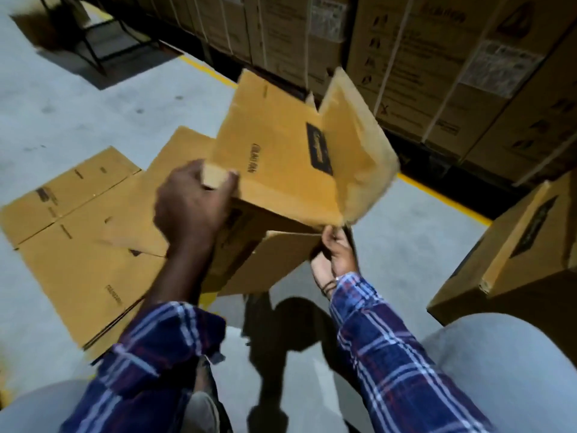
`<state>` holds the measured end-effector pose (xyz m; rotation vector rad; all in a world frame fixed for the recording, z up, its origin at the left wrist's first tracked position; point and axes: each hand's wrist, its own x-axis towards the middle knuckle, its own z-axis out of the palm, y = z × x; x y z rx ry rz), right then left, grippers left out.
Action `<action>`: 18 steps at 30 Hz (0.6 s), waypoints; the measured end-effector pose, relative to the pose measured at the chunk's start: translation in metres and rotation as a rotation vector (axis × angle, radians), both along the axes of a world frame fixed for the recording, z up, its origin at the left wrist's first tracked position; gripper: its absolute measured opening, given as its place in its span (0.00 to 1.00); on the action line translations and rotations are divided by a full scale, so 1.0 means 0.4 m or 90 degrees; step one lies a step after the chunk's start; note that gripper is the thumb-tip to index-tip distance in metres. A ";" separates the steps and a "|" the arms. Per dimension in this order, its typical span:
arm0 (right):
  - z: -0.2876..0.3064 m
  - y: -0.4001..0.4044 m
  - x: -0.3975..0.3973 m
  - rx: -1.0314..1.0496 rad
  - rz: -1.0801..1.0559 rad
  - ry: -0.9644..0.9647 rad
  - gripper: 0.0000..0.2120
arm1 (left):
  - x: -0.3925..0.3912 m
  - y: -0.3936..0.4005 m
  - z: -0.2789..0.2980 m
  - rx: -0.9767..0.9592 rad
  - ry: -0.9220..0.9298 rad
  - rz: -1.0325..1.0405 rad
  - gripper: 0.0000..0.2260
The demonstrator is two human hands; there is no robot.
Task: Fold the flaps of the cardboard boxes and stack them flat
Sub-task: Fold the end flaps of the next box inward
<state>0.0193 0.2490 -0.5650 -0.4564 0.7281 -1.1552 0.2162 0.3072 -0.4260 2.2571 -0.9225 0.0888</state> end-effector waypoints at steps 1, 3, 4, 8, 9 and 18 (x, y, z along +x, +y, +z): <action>-0.042 0.013 -0.018 0.032 -0.031 -0.023 0.08 | -0.043 -0.010 -0.003 0.016 -0.056 -0.044 0.21; -0.130 0.041 -0.060 0.117 -0.067 -0.046 0.06 | -0.125 -0.028 -0.032 0.076 -0.116 -0.126 0.20; -0.162 0.056 -0.074 0.161 -0.087 -0.049 0.08 | -0.157 -0.035 -0.061 0.106 -0.110 -0.166 0.22; -0.318 0.102 -0.130 0.357 -0.129 0.177 0.14 | -0.261 -0.035 -0.194 0.219 -0.081 -0.325 0.34; -0.431 0.098 -0.153 0.408 -0.119 0.226 0.24 | -0.279 -0.032 -0.223 0.240 -0.086 -0.357 0.36; -0.393 0.036 -0.125 0.491 -0.090 0.129 0.31 | -0.320 0.009 -0.389 0.396 -0.026 -0.580 0.29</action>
